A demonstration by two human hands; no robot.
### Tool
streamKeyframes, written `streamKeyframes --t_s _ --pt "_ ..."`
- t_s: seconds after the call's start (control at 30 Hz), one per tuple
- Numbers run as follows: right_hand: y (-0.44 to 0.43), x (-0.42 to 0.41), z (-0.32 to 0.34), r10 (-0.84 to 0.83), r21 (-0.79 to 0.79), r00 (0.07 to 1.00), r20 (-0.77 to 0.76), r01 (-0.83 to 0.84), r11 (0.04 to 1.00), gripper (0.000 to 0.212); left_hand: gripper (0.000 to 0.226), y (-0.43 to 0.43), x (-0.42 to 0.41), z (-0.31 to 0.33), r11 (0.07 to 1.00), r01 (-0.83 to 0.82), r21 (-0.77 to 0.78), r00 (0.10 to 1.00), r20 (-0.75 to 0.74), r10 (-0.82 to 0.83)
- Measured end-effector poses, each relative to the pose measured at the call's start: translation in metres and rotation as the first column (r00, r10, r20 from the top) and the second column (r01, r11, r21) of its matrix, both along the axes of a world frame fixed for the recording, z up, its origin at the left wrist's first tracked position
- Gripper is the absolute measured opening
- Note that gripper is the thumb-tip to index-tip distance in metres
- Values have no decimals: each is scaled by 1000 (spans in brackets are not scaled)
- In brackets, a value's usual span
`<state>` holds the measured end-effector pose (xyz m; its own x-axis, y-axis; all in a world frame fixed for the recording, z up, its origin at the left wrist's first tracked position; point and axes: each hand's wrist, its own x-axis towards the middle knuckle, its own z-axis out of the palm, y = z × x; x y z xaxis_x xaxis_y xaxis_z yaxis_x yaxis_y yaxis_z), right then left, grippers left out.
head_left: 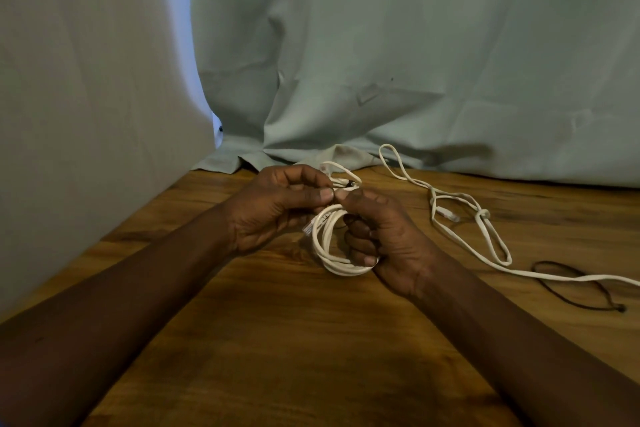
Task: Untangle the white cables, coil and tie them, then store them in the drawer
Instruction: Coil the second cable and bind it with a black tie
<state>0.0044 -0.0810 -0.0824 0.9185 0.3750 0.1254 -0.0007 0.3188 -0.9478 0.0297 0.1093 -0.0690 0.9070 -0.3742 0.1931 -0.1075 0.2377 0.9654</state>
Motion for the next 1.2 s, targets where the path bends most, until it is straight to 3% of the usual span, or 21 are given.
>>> streamKeyframes --t_s 0.13,0.33,0.57,0.73,0.87,0.97,1.1,1.2 --pt "1 0 0 -3 -20 1000 23 4 1000 22 20 1 -3 5 999 5 -45 1000 -28 -6" --pt "1 1 -1 -3 -27 999 33 4 1000 18 24 0 -3 6 997 36 67 999 -43 -33" --pt "-3 0 4 95 -47 995 9 -95 994 22 11 0 -3 1 979 176 -104 978 -90 -186" --pt "-3 2 3 89 -35 996 -4 -89 995 15 11 2 -2 0 984 179 -14 980 -80 -180" --pt "-2 2 3 76 -43 997 10 -75 996 15 30 2 2 -1 987 140 -74 982 -115 -147" --pt "-2 2 2 61 -46 998 16 -60 997 14 12 1 2 -1 987 96 -132 985 -128 -113" --pt "-1 1 2 42 -64 998 38 -40 997 16 24 2 3 -2 985 149 -91 980 -120 -159" --pt "0 1 0 28 -78 998 61 -23 997 23 18 0 1 -1 986 153 -63 980 -115 -160"
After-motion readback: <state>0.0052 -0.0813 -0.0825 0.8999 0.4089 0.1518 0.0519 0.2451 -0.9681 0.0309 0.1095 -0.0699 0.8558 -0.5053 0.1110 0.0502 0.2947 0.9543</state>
